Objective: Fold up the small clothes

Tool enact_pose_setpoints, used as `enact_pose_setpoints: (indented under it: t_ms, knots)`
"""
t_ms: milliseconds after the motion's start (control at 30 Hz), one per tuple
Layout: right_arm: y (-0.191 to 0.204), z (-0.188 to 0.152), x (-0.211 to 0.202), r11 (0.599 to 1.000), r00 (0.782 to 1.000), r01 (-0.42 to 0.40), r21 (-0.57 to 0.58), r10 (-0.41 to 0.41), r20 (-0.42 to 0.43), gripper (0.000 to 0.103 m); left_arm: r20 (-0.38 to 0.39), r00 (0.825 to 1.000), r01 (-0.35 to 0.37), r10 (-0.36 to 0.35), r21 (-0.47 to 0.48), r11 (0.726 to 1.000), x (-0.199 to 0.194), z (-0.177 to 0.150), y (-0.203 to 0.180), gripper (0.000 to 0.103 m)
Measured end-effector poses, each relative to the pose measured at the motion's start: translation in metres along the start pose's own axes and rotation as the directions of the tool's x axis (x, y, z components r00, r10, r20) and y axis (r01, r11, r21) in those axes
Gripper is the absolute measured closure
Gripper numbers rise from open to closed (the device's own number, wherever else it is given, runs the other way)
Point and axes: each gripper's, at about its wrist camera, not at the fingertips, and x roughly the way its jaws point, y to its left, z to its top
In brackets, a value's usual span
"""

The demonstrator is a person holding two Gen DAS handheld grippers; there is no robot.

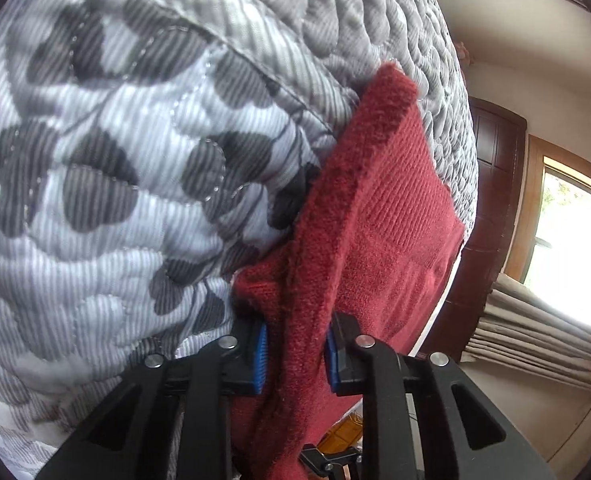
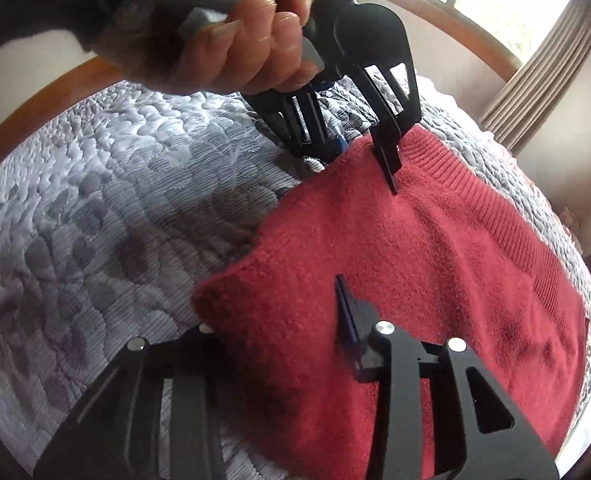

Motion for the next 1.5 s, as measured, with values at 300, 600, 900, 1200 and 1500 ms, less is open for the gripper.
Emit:
enact_pose_setpoints:
  t_ms: [300, 600, 900, 1200, 1500]
  knots:
    - [-0.024, 0.008, -0.014, 0.996, 0.999, -0.042, 0.077, 0.041, 0.015, 0.075, 0.015, 0.999, -0.029, 0.029, 0.009, 1.000, -0.008, -0.009, -0.020, 0.083]
    - [-0.049, 0.013, -0.053, 0.991, 0.998, -0.030, 0.131, 0.023, 0.060, 0.077, 0.042, 0.997, -0.062, 0.060, 0.047, 0.997, -0.026, -0.024, -0.072, 0.084]
    - [-0.084, 0.012, -0.102, 0.973, 0.995, -0.019, 0.228, -0.003, 0.095, 0.077, 0.066, 0.988, -0.146, 0.139, 0.105, 0.984, -0.033, -0.050, -0.150, 0.084]
    - [-0.123, -0.004, -0.139, 0.941, 0.994, -0.017, 0.339, -0.021, 0.109, 0.077, 0.106, 0.972, -0.224, 0.210, 0.144, 0.964, -0.023, -0.074, -0.213, 0.084]
    - [-0.162, -0.029, -0.165, 0.912, 0.992, 0.007, 0.410, -0.058, 0.112, 0.078, 0.107, 0.963, -0.263, 0.247, 0.176, 0.949, 0.003, -0.092, -0.265, 0.084]
